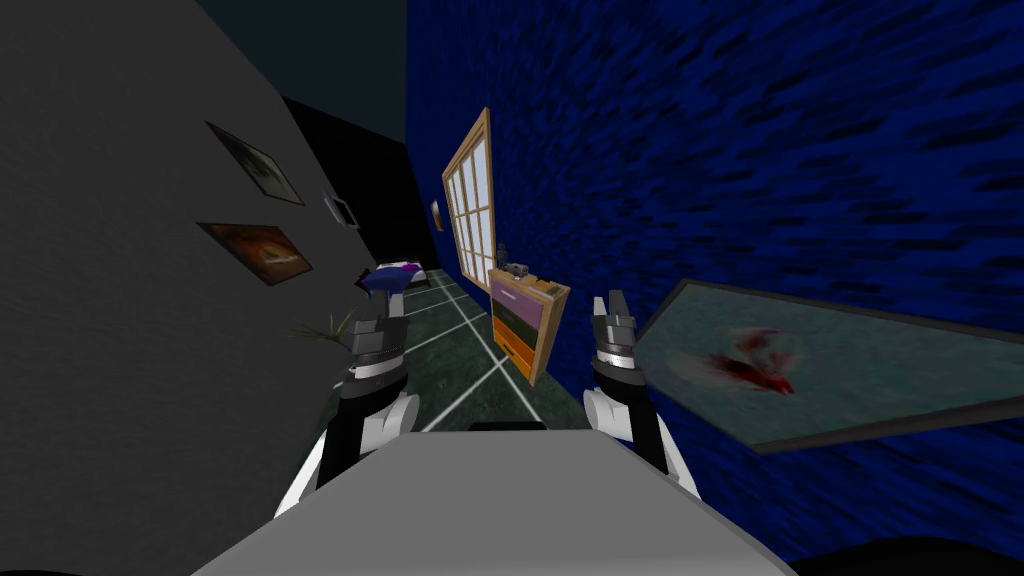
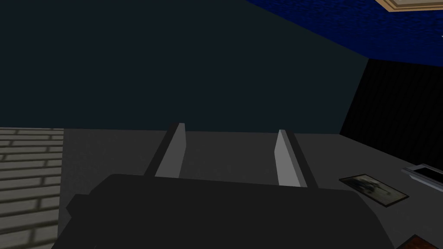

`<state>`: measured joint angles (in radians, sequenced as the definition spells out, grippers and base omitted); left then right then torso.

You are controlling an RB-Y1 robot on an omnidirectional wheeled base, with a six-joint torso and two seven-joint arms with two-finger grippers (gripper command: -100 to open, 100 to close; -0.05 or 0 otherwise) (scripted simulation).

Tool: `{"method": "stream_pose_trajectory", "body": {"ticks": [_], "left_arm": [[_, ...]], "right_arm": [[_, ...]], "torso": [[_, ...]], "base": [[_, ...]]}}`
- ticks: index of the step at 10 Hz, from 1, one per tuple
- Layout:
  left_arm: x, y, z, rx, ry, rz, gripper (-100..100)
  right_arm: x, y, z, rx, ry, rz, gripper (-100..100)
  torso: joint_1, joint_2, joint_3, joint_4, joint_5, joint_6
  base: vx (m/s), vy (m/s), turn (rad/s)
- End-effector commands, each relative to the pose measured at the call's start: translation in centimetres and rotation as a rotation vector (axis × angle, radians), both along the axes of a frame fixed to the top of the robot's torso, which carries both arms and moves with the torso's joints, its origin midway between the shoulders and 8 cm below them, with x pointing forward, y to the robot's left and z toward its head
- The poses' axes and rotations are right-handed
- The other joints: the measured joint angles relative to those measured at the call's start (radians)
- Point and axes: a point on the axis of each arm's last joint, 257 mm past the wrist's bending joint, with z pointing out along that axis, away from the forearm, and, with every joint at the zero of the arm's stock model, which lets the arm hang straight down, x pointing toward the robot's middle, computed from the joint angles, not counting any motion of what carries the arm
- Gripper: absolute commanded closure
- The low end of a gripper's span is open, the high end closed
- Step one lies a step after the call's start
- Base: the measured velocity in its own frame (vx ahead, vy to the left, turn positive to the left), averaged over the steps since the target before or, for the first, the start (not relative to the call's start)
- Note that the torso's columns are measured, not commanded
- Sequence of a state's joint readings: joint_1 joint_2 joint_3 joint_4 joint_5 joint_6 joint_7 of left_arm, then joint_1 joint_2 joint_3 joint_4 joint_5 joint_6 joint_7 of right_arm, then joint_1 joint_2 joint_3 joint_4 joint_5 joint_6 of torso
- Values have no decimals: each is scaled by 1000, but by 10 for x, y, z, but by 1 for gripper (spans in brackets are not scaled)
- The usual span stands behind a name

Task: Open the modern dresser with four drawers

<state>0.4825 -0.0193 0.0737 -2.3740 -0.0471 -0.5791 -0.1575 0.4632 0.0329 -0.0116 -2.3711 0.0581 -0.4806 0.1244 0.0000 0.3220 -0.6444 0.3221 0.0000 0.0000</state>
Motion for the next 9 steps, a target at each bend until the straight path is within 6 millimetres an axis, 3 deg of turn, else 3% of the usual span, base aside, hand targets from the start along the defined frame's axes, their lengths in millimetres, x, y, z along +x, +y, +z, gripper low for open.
{"method": "stream_pose_trajectory", "body": {"ticks": [1,4,5,6,9], "left_arm": [[0,0,0,0,0,0,0],[0,0,0,0,0,0,0],[0,0,0,0,0,0,0],[0,0,0,0,0,0,0],[0,0,0,0,0,0,0]], "right_arm": [[0,0,0,0,0,0,0],[0,0,0,0,0,0,0],[7,5,-9,-50,37,7,-100],[14,8,-17,-88,72,7,-100],[40,12,-60,-222,219,-21,-100]], "torso": [[0,74,-147,74,0,0],[0,296,-590,295,0,0],[0,369,-738,369,0,0],[1,403,-806,402,0,0],[2,415,-832,415,1,0]], "base": [[0,0,0],[0,0,0],[0,19,13],[-7,47,23],[-1,88,35]]}}
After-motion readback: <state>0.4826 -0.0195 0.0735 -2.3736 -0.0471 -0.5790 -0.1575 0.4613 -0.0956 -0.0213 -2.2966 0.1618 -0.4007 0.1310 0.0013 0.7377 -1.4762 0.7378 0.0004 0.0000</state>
